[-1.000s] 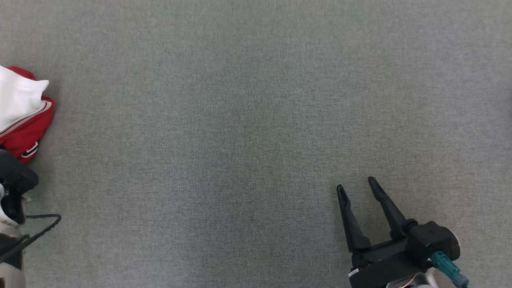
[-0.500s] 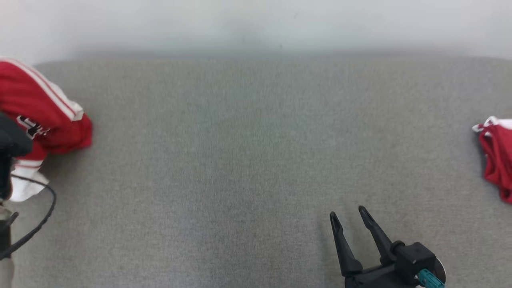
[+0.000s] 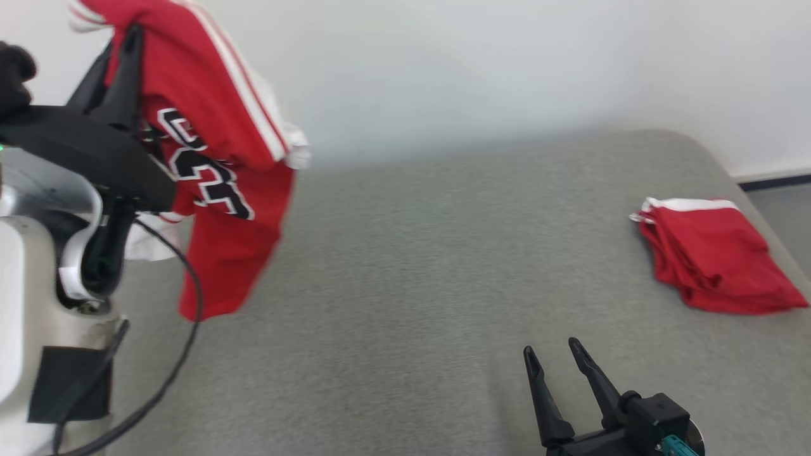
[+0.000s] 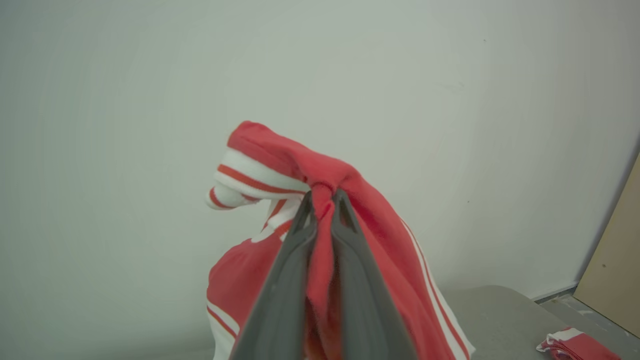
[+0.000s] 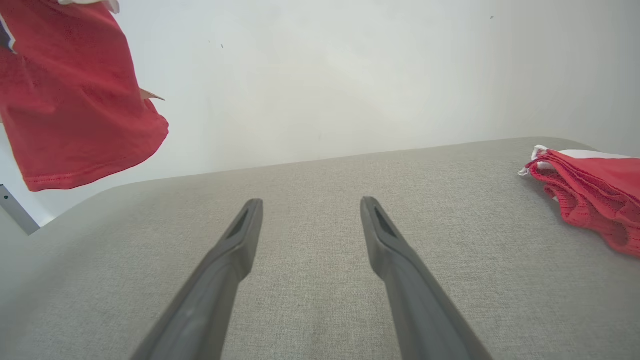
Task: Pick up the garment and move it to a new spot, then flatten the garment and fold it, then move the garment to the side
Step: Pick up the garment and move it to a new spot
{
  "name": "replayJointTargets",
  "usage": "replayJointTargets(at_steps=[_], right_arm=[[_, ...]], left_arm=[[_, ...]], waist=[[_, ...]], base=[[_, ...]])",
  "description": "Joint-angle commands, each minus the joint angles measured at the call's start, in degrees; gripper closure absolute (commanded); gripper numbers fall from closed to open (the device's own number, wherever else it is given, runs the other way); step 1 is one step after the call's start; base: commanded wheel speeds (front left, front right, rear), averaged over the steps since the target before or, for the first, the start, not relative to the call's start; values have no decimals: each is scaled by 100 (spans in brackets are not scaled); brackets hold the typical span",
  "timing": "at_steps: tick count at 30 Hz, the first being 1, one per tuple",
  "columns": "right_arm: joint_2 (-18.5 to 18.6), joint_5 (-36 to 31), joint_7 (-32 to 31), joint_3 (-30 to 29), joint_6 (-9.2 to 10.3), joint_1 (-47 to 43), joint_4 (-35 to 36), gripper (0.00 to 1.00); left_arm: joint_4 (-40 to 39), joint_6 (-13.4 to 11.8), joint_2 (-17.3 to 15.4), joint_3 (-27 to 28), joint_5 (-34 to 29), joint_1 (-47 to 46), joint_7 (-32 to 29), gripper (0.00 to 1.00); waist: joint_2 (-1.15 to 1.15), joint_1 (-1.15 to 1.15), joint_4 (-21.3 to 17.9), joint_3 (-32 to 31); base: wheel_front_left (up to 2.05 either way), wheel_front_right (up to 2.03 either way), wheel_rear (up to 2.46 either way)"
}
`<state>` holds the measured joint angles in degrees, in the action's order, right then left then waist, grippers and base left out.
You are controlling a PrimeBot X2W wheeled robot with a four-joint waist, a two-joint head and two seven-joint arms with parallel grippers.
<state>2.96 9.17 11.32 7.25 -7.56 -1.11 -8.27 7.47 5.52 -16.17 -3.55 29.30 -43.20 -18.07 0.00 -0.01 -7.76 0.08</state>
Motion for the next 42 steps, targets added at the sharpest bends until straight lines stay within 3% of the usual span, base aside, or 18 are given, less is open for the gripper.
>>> replayJointTargets(at_steps=[1, 7, 14, 20, 24, 25, 26, 27, 33, 42], right_arm=[[-12, 37, 31, -18, 12, 2, -8, 0], [-15, 140, 78, 48, 12, 71, -48, 0], [-17, 206, 130, 82, 12, 101, -73, 0], [-19, 286, 180, 145, 12, 179, -99, 0], [-16, 309, 190, 224, 12, 274, -150, 0], [-16, 315, 189, 224, 12, 292, -166, 0], [-17, 317, 196, 231, 12, 305, -184, 0], [-17, 320, 204, 226, 12, 312, -202, 0], [-16, 334, 232, 182, 12, 255, -268, 0], [-17, 230, 198, -83, 12, 51, -231, 0]], left_arm=[[-83, -34, 64, -37, 42, 53, -7, 100], [-411, -117, 280, -317, -22, 130, -139, 100], [-346, -202, 674, -687, -98, 450, 41, 100], [367, -379, 1103, -1081, -112, 1043, 410, 100], [1229, -450, 1206, -1446, -294, 1301, 620, 100], [1469, -463, 1221, -1523, -327, 1332, 679, 88], [1677, -511, 1238, -1579, -359, 1352, 739, 36], [1888, -544, 1252, -1644, -423, 1359, 802, 0], [2467, -466, 1299, -1913, -277, 1449, 1043, 0], [2073, -699, 1252, -1899, -374, 2155, 2422, 0]], waist=[[0, 1, -676, -68], [0, 1, -1234, 31], [0, 1, -1529, 205], [0, 1, -1521, 399], [0, 1, -1464, 455], [0, 1, -1441, 459], [0, 1, -1417, 458], [0, 1, -1382, 454], [0, 1, -1173, 384], [0, 1, -649, 182]], base=[[0, 0, 0], [0, 0, 0], [0, 0, 0], [0, 0, 0], [0, 0, 0], [0, 0, 0], [0, 0, 0], [0, 0, 0], [0, 0, 0], [0, 0, 0]])
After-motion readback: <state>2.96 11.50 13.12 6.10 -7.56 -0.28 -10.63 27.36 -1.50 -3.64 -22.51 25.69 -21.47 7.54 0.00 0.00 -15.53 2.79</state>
